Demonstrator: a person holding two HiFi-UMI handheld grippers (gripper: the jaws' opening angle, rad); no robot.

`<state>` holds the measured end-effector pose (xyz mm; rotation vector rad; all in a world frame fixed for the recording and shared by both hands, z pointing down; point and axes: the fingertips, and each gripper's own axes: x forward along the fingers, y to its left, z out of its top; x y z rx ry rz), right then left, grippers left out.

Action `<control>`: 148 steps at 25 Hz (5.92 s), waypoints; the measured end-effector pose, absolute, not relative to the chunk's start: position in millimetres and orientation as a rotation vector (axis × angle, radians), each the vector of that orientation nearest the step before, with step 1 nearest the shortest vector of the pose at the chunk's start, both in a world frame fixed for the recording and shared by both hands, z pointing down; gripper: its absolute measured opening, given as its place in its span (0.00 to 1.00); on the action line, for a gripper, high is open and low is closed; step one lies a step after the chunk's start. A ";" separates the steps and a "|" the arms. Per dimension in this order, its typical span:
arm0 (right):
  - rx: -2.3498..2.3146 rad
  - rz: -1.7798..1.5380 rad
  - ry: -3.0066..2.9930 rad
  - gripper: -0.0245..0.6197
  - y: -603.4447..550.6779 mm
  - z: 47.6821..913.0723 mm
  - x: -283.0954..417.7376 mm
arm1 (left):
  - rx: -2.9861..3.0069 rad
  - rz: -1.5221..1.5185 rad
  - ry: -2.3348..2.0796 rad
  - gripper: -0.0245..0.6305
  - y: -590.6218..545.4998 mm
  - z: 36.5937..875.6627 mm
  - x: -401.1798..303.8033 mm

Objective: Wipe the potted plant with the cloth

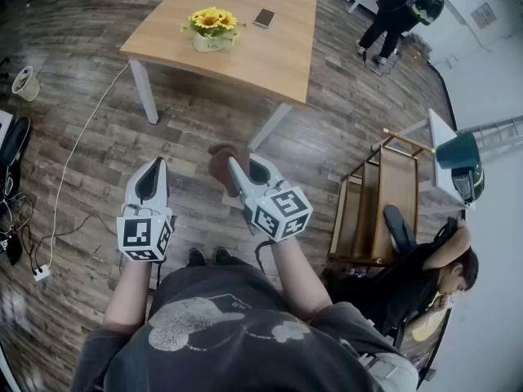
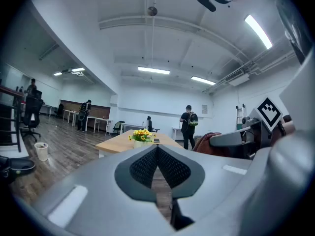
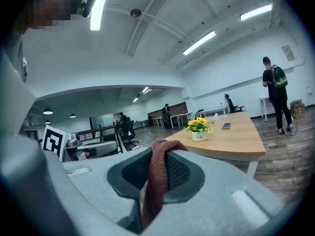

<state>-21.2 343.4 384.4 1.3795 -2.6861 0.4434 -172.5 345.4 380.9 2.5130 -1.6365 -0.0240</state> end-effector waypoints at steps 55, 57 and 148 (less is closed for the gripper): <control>1.255 0.725 -2.700 0.10 -27.7 449.8 82.8 | 2.381 0.108 -1.771 0.15 14.8 423.9 -95.9; 1.247 0.727 -2.700 0.10 -30.3 451.1 82.3 | 2.381 0.121 -1.762 0.16 11.8 427.1 -94.1; 0.372 0.922 -2.661 0.11 -101.6 542.2 -32.9 | 2.288 0.476 -1.621 0.67 -107.9 536.4 -99.2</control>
